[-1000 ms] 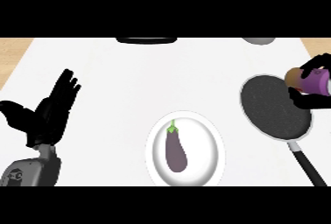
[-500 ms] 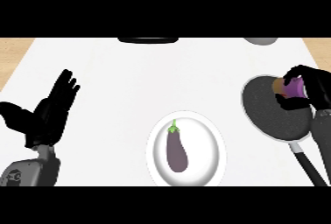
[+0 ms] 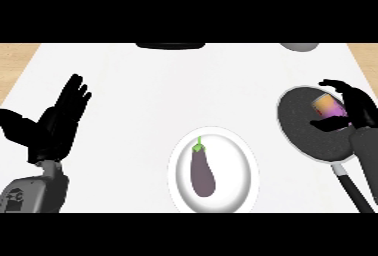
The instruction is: Pick the can from the plate and place it in the pan
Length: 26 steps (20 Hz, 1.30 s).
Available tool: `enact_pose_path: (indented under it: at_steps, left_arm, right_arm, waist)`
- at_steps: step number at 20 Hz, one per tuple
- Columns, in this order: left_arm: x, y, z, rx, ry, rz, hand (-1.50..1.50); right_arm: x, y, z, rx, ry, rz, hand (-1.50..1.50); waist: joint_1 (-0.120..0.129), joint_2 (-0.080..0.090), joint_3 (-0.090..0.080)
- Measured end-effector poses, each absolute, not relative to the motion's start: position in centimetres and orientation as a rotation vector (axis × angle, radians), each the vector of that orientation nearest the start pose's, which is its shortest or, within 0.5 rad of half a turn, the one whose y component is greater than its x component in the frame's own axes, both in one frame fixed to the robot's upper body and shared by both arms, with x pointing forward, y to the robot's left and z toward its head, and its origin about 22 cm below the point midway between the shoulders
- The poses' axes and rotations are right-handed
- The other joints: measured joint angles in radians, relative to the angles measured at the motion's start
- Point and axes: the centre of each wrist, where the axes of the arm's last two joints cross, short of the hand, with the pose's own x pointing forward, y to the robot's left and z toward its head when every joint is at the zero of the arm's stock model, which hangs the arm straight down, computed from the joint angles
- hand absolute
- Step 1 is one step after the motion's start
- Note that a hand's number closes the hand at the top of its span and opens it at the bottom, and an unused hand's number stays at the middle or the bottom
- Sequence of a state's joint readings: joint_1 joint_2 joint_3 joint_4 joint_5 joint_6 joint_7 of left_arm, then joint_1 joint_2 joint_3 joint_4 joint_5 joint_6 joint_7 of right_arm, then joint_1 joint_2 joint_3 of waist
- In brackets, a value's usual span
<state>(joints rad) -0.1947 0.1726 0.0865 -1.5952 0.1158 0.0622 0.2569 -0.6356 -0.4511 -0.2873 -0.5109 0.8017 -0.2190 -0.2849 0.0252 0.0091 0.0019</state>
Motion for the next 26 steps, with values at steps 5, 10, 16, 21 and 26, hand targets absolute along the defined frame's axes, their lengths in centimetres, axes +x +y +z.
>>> enact_pose_path:
  at_steps: [5, 10, 16, 21, 26]
  left_arm:
    - [28.3, 27.2, 6.0, 0.093, -1.521, 0.033, 0.00]
    - [27.8, 27.9, 5.9, 0.094, -1.523, 0.042, 0.00]
    - [27.6, 28.0, 5.7, 0.100, -1.517, 0.049, 0.00]
    - [27.9, 27.5, 5.5, 0.105, -1.521, 0.052, 0.00]
    - [28.0, 27.8, 5.4, 0.095, -1.521, 0.046, 0.00]
  right_arm:
    - [35.9, -40.3, 1.2, -0.865, -1.444, 0.543, -1.50]
    - [33.9, -44.3, 1.9, -0.739, -1.545, 0.320, -1.50]
    - [29.3, -50.6, 2.9, -0.583, -1.626, 0.129, -1.50]
    - [24.2, -55.2, 3.5, -0.449, -1.658, 0.066, -1.50]
    - [20.6, -57.4, 3.6, -0.478, -1.630, 0.056, -1.50]
  waist:
    - [-0.010, -0.003, 0.000]
    - [-0.020, -0.006, 0.000]
    - [-0.029, -0.008, -0.001]
    - [-0.030, -0.007, 0.000]
    - [-0.026, -0.007, 0.000]
